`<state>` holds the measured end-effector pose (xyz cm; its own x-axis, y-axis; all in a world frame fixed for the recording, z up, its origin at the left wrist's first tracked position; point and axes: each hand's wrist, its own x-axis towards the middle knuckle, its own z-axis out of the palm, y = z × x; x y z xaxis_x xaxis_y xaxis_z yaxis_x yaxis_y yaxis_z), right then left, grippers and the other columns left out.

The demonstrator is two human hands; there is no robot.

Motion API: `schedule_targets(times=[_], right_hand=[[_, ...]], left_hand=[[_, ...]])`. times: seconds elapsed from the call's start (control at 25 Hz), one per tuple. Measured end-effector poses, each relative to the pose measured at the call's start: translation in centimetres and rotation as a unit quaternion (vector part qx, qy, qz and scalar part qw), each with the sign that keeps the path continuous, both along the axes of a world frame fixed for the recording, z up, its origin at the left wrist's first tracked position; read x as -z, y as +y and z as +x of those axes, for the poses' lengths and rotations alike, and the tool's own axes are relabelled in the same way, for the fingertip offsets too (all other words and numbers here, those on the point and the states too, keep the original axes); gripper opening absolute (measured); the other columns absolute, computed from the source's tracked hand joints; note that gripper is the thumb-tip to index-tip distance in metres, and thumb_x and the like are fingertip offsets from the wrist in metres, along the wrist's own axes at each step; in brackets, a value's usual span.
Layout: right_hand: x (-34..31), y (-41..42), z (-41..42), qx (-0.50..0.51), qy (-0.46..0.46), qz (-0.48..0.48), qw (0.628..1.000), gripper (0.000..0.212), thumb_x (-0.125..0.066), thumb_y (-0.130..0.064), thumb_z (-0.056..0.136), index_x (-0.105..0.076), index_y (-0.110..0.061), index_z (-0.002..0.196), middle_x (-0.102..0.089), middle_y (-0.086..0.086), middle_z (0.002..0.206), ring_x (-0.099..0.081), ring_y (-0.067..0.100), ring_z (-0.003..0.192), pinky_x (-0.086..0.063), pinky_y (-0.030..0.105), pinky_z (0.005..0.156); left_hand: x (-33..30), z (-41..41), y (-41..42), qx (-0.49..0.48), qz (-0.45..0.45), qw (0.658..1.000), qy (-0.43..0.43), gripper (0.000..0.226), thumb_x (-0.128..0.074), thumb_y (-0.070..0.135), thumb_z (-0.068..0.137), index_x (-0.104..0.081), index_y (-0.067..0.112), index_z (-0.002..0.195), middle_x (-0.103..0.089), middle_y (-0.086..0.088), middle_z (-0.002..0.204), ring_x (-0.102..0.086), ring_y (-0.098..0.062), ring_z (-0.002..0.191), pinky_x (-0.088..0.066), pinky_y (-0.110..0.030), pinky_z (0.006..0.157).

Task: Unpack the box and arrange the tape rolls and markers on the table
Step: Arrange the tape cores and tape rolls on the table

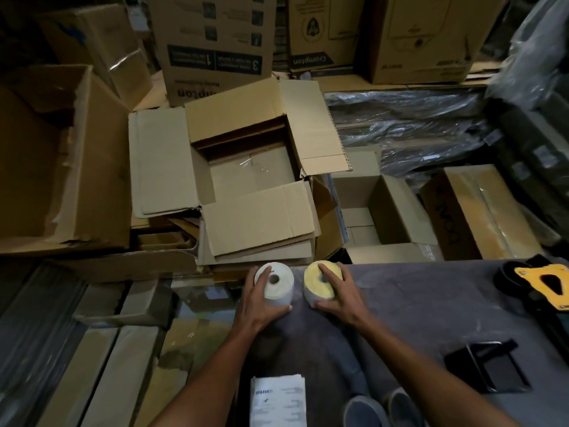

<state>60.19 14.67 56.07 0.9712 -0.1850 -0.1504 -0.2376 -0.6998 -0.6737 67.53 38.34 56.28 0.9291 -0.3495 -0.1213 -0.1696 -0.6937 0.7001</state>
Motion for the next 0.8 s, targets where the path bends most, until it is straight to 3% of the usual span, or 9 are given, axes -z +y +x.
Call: schedule_targets(times=[0.08,0.2,0.32,0.44,0.6,0.8], right_hand=[[-0.4,0.0,-0.7,0.006,0.015,-0.016,1.000,0.093,-0.079,-0.045,0.074,-0.024,-0.046,0.148,-0.002,0.001,0.162,-0.017,0.032,0.147,-0.030,0.046,0.115],[-1.4,0.0,-2.8,0.030,-0.001,-0.004,1.000,0.096,-0.074,-0.056,0.073,-0.020,-0.039,0.151,-0.010,0.000,0.160,-0.023,0.027,0.145,-0.035,0.049,0.114],[-2.8,0.5,-5.6,0.063,-0.045,-0.003,0.997,0.075,-0.056,-0.060,0.088,-0.025,-0.032,0.151,-0.023,-0.001,0.157,-0.029,0.019,0.141,-0.036,0.048,0.114],[-4.5,0.6,-9.2,0.084,-0.047,-0.024,0.995,0.053,-0.044,-0.052,0.098,-0.041,-0.026,0.145,-0.033,0.003,0.155,-0.032,0.020,0.141,-0.031,0.042,0.115],[-6.8,-0.6,-15.0,0.067,-0.087,-0.041,0.993,0.038,-0.046,-0.042,0.100,-0.057,-0.022,0.131,-0.057,0.002,0.135,-0.051,0.014,0.124,-0.041,0.034,0.106],[-8.6,-2.6,-22.7,0.046,-0.123,-0.012,0.991,0.034,-0.049,-0.039,0.099,-0.065,-0.020,0.122,-0.066,-0.002,0.120,-0.059,0.010,0.110,-0.049,0.030,0.096]], left_hand=[[-0.5,-0.9,0.7,0.006,0.019,0.999,-0.032,0.096,-0.078,0.051,0.063,-0.032,0.037,0.146,-0.012,0.006,0.157,-0.023,-0.022,0.143,-0.037,-0.043,0.113],[-1.6,-3.2,1.1,0.012,0.047,0.996,-0.075,0.067,-0.064,0.042,0.083,-0.036,0.036,0.144,-0.020,0.003,0.155,-0.028,-0.020,0.141,-0.038,-0.041,0.113],[-2.6,-6.3,1.1,0.034,0.051,0.992,-0.106,0.046,-0.051,0.036,0.095,-0.044,0.028,0.140,-0.041,0.002,0.144,-0.040,-0.015,0.131,-0.039,-0.030,0.108],[-4.0,-9.5,0.7,0.061,0.031,0.991,-0.117,0.031,-0.052,0.029,0.095,-0.057,0.026,0.126,-0.059,0.003,0.127,-0.053,-0.013,0.118,-0.043,-0.024,0.097],[-5.8,-14.0,-0.7,0.081,-0.006,0.987,-0.141,0.026,-0.052,0.032,0.093,-0.062,0.030,0.117,-0.064,0.008,0.119,-0.059,-0.009,0.110,-0.052,-0.032,0.093],[-7.8,-20.8,-3.8,0.089,-0.054,0.976,-0.191,0.022,-0.057,0.025,0.091,-0.067,0.021,0.109,-0.067,0.003,0.111,-0.061,-0.008,0.100,-0.054,-0.032,0.089]])
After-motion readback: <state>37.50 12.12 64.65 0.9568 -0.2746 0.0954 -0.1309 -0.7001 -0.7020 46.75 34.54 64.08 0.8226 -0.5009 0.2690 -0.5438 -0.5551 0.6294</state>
